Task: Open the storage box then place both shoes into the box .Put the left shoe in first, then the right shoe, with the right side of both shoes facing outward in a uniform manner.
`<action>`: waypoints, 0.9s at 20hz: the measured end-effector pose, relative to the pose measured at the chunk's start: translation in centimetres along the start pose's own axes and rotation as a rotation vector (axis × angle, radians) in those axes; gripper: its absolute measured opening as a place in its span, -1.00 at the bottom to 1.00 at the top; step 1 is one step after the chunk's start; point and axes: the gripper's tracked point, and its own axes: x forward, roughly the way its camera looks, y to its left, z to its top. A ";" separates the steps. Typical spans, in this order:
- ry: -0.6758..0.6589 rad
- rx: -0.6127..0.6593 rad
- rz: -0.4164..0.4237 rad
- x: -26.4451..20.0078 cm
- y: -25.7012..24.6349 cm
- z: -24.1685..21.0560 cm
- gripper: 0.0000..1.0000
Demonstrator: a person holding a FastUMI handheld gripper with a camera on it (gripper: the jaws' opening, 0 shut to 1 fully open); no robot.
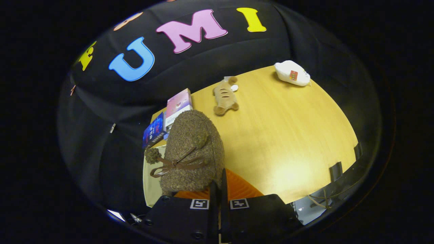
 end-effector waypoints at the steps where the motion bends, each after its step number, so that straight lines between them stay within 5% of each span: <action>1: 0.004 -0.012 0.010 0.3 1.4 -0.4 -0.85; 8: 0.086 -0.068 0.053 4.2 9.4 -3.8 -0.85; 15: 0.162 -0.087 -0.021 9.4 10.5 -6.9 -0.85; 17: 0.197 -0.064 0.021 9.7 11.8 -8.5 -0.65; 18: 0.205 -0.056 0.040 9.4 12.3 -8.4 -0.36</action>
